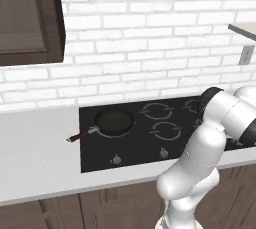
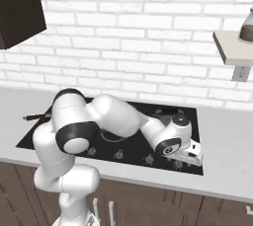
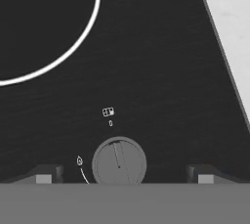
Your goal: Pick the kettle from the counter and place it on a stove burner. Then turn the burner on.
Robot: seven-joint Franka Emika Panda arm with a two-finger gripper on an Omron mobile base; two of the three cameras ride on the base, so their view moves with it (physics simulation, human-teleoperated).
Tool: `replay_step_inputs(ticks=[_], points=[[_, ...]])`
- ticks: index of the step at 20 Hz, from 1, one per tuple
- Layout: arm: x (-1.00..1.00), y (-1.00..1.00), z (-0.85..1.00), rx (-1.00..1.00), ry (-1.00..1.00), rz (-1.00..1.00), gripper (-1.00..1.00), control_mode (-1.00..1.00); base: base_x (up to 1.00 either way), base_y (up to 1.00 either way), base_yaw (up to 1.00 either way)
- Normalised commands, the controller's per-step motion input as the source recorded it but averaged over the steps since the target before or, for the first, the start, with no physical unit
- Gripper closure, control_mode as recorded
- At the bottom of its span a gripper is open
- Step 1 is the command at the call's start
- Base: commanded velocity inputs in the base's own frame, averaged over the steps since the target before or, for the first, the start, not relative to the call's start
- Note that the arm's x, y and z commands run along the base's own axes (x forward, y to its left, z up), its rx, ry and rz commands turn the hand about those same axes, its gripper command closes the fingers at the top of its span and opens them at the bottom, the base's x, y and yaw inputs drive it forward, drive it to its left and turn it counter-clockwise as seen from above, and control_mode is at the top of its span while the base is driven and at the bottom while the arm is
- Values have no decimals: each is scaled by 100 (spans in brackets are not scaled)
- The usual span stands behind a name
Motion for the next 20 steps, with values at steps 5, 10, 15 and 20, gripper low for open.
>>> replay_step_inputs(ticks=[5, 10, 15, 20], points=[[5, 0, -14, 0, -3, 1, -100, -100, 0, 0, 0], [0, 0, -2, 0, -1, 0, 100, -100, 0, 0, 0], [0, 0, 0, 0, 0, 0, 100, -100, 0, 0, 0], [-2, 1, 0, -1, -3, 12, 100, -100, 0, 0, 0]])
